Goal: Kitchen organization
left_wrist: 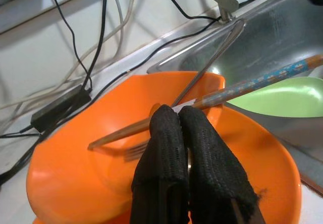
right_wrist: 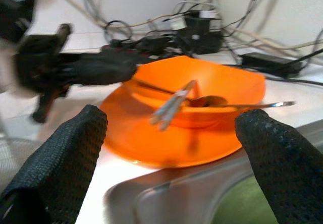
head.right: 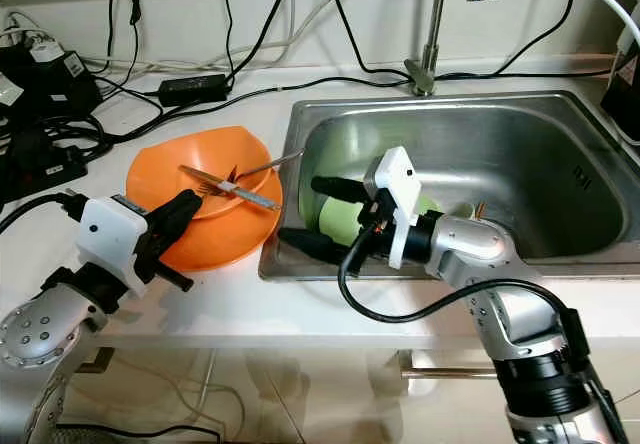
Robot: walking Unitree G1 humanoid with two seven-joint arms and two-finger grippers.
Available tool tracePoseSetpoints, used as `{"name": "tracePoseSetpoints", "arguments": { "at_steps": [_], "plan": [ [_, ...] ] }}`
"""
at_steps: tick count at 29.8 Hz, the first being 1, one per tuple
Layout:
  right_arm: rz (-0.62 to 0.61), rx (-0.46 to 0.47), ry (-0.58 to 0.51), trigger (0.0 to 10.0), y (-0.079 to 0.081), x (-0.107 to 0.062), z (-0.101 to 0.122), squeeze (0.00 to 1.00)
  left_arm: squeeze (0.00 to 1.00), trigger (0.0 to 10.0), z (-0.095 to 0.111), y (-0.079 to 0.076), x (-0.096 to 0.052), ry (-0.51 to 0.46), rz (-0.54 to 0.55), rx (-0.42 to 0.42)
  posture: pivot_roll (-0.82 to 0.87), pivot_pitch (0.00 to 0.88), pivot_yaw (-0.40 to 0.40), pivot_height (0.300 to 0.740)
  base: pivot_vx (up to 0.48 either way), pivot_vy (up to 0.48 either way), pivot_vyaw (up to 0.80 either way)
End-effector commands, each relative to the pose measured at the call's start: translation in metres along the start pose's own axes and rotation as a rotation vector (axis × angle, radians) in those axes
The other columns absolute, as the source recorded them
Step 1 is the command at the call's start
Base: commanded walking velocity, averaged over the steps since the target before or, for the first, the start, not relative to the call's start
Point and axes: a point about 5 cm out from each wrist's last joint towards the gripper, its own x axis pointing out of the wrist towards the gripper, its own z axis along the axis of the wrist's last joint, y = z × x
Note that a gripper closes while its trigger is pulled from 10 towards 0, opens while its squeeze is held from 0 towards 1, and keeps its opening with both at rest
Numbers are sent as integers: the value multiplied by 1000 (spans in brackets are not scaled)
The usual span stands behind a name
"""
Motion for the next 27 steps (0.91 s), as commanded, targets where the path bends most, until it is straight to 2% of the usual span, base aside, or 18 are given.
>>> {"name": "tracePoseSetpoints", "arguments": {
  "at_steps": [1, 6, 7, 10, 15, 17, 18, 23, 24, 25, 26, 27],
  "plan": [
    [-29, -29, -11, 10000, -4, 3, 5, 0, 0, 0, -12, -8, 1, 78, -57, -40, -72, 4, 95, 740, 0, 0, 0],
    [-37, -34, -13, 10000, -5, 5, 4, 0, 0, 0, -13, -7, 1, 126, -99, -35, -62, 0, 92, 740, 0, 0, 0],
    [-39, -36, -14, 10000, -5, 5, 3, 0, 0, 0, -12, -3, 1, 137, -104, -30, -60, 0, 93, 740, 0, 0, 0],
    [-43, -38, -16, 10000, -6, 6, 3, 0, 0, 0, -9, 2, 2, 131, -94, -23, -59, 0, 93, 740, 0, 0, 0],
    [-49, -41, -19, 10000, -7, 7, 2, 0, 0, 0, -9, 3, 2, 146, -96, -18, -62, 0, 94, 740, 0, 0, 0],
    [-54, -42, -19, 10000, -7, 6, 2, 0, 0, 2824, -11, 2, 2, 163, -106, -19, -62, 0, 94, 740, 0, 0, 0],
    [-55, -43, -19, 10000, -8, 6, 2, 0, 0, 10000, -11, 2, 1, 172, -107, -15, -62, 0, 94, 740, 0, 0, 0],
    [-60, -44, -19, 10000, -10, 5, 2, 0, 0, 10000, -15, 7, -2, 203, -91, -1, -57, 0, 92, 740, 0, 0, 0],
    [-62, -45, -20, 10000, -10, 4, 2, 0, 416, 10000, -17, 10, -3, 213, -63, 15, -58, 0, 93, 740, 0, 0, 0],
    [-63, -45, -20, 10000, -10, 4, 2, 0, 416, 10000, -17, 11, -4, 214, -55, 17, -58, 0, 93, 740, 0, 0, 0],
    [-63, -45, -21, 10000, -11, 4, 2, 0, 1000, 10000, -17, 12, -4, 210, -44, 15, -58, 0, 93, 740, 0, 0, 0],
    [-64, -46, -21, 10000, -11, 4, 2, 0, 1000, 10000, -17, 14, -3, 206, -24, 12, -58, 0, 93, 740, 0, 0, 0]
  ]
}}
